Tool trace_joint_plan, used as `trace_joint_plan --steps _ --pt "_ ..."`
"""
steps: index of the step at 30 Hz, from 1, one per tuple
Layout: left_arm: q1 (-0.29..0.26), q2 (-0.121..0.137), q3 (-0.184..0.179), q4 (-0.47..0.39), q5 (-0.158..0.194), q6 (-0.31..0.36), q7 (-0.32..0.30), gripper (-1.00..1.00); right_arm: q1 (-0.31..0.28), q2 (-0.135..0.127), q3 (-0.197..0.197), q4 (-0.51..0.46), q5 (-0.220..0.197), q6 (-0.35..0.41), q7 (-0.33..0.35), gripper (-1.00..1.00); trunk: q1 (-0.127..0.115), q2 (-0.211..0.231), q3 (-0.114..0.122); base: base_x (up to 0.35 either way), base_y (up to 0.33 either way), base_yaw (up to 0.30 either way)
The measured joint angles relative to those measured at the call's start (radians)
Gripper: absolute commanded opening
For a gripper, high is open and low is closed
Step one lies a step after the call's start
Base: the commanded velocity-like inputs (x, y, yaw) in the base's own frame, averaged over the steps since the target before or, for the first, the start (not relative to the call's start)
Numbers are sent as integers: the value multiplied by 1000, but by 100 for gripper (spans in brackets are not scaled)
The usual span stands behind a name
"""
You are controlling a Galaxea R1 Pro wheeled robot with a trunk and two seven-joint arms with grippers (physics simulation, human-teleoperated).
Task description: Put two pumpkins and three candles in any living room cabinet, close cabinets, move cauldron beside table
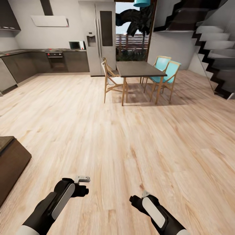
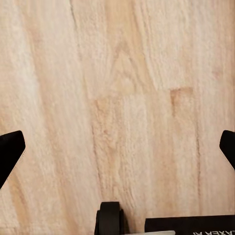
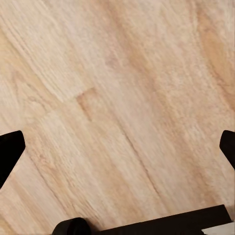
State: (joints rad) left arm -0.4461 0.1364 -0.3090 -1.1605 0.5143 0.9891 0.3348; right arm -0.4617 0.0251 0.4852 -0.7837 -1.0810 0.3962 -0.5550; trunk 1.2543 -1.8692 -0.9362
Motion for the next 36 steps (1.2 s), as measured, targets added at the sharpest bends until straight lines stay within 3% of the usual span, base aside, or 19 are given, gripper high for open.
trace_joint_plan --steps 16,30,36 --pt "0 -1 1 0 -1 0 1 100 0 0 0 0 1 -26 -1 100 0 0 0 296 -70 281" --pt "0 -1 1 0 -2 -1 2 100 0 0 0 0 2 -28 -1 100 0 0 0 257 -198 284" --pt "-1 -2 0 0 -1 -2 3 100 1 0 0 0 2 -28 -1 100 0 0 0 249 -214 90"
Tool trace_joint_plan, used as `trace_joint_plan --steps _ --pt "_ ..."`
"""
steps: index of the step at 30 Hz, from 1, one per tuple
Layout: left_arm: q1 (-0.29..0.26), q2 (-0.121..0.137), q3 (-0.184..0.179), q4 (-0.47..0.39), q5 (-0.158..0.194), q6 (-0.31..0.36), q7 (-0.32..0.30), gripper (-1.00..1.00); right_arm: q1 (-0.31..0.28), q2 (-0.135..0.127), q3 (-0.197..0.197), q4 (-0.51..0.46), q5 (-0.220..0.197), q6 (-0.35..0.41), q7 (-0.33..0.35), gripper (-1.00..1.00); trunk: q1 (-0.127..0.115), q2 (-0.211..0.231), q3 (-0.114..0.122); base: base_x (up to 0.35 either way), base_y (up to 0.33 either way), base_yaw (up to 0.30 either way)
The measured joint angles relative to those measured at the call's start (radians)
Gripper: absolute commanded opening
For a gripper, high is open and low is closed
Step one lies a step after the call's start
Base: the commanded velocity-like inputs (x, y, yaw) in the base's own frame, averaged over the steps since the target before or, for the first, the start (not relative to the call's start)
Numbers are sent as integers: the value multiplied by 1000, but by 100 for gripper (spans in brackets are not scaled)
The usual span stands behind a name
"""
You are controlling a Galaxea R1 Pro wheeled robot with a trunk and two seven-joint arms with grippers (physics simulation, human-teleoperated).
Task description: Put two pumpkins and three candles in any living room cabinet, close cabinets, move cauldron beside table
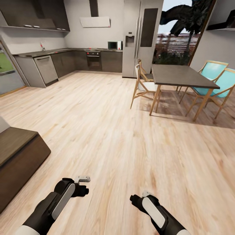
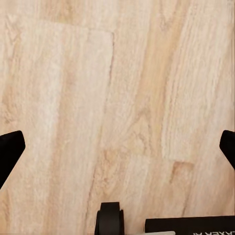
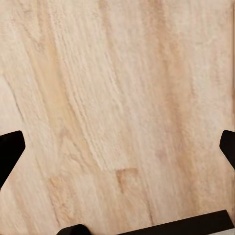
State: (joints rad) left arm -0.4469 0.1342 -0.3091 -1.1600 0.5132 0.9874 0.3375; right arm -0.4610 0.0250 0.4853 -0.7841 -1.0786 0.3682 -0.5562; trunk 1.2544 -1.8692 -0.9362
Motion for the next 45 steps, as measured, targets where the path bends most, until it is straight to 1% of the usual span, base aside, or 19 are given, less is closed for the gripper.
trace_joint_plan --steps 5,9,11,14,23,35,40,45 --pt "1 0 1 0 0 0 0 100 -1 0 1 0 1 0 -1 100 0 0 0 245 -219 128" --pt "0 0 -2 0 0 0 1 100 -1 0 2 0 1 0 -1 100 0 0 0 240 -227 265" --pt "0 0 -14 0 0 0 3 100 -1 1 2 0 2 -1 -1 100 0 0 0 239 -229 278" --pt "1 0 -21 0 0 0 4 100 -1 1 2 0 2 -1 -3 100 0 0 0 239 -229 280" --pt "0 0 -24 0 -1 0 5 100 -1 1 2 0 3 0 -13 100 0 0 0 185 -209 282" --pt "0 0 -20 -9 -1 0 2 100 -1 1 5 0 4 0 -15 100 0 0 0 9 -16 282" --pt "0 -2 -20 -9 0 0 3 100 0 2 7 0 4 0 -15 100 -19 35 16 0 0 282" --pt "1 -5 -21 -6 0 0 4 100 -1 5 8 0 4 0 -15 100 -19 35 16 0 0 282"
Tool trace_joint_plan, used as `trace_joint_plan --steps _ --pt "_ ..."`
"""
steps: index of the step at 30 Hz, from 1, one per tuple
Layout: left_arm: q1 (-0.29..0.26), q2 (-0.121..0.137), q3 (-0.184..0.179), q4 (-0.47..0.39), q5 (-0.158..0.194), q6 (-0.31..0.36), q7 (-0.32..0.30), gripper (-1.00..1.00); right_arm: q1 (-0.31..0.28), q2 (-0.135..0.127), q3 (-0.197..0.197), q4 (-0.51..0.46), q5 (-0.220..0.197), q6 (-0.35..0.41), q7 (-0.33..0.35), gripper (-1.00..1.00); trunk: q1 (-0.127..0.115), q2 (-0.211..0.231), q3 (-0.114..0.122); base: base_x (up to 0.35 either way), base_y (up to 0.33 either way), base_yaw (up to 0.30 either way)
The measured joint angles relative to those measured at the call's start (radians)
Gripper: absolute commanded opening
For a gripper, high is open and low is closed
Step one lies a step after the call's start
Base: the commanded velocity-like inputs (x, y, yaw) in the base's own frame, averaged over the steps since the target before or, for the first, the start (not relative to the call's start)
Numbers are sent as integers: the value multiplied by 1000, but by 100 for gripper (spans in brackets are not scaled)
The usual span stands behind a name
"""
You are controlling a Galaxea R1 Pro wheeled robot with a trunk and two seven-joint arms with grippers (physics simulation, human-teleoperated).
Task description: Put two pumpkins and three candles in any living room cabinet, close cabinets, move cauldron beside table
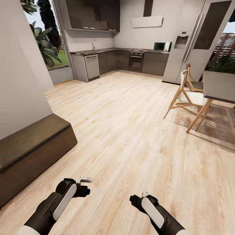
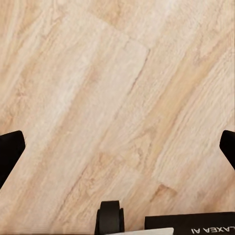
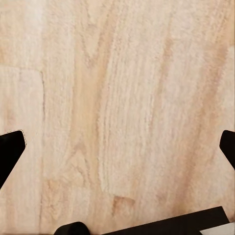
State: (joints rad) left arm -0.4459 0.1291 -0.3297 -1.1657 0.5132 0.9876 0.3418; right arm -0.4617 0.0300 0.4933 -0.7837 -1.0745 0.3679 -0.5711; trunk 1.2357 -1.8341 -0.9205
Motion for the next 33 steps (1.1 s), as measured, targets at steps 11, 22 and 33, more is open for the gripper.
trace_joint_plan --steps 11,22,33 --pt "0 -1 0 2 1 -1 1 100 0 3 1 0 1 0 0 100 -8 14 6 0 -2 282" --pt "0 -1 -2 5 -1 -1 2 100 0 4 1 0 3 0 0 100 -8 14 6 0 -230 282" --pt "0 -1 -2 5 -1 -1 2 100 0 3 5 0 44 1 -1 100 -8 14 6 0 -122 282"
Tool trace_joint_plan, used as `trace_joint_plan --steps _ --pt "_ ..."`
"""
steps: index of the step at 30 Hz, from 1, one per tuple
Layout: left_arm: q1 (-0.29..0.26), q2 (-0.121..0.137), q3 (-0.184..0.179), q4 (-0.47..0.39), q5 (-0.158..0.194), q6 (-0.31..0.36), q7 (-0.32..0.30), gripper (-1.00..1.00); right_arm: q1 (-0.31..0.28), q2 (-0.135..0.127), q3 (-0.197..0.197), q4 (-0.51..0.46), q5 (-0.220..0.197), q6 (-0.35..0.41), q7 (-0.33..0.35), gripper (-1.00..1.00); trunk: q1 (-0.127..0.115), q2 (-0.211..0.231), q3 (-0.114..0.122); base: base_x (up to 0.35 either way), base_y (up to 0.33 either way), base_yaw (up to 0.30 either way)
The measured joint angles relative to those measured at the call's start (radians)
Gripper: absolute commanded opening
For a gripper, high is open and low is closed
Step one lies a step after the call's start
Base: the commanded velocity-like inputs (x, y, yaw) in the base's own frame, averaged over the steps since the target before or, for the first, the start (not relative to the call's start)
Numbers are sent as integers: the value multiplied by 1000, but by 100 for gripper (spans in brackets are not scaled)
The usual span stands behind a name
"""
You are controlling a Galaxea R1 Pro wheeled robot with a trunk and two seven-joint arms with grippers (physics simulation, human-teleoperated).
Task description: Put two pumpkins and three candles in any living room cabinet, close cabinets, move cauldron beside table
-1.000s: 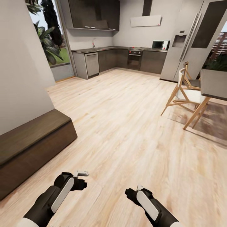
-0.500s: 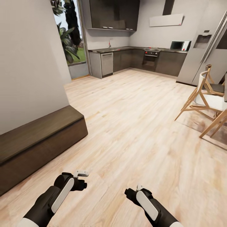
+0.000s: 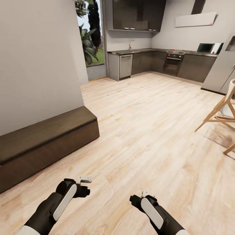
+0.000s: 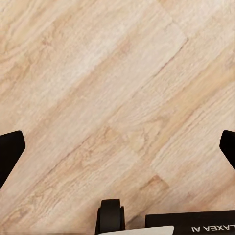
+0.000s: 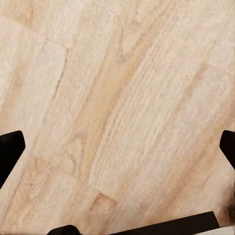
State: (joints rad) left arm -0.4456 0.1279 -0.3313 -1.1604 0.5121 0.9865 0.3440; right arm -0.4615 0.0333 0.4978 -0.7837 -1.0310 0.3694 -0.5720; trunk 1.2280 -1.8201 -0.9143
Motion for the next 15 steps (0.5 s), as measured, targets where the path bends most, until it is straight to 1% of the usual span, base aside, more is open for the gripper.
trace_joint_plan --steps 15 --pt "0 0 0 0 -1 0 0 100 0 -1 0 0 2 0 -3 100 0 0 -1 0 -1 282"
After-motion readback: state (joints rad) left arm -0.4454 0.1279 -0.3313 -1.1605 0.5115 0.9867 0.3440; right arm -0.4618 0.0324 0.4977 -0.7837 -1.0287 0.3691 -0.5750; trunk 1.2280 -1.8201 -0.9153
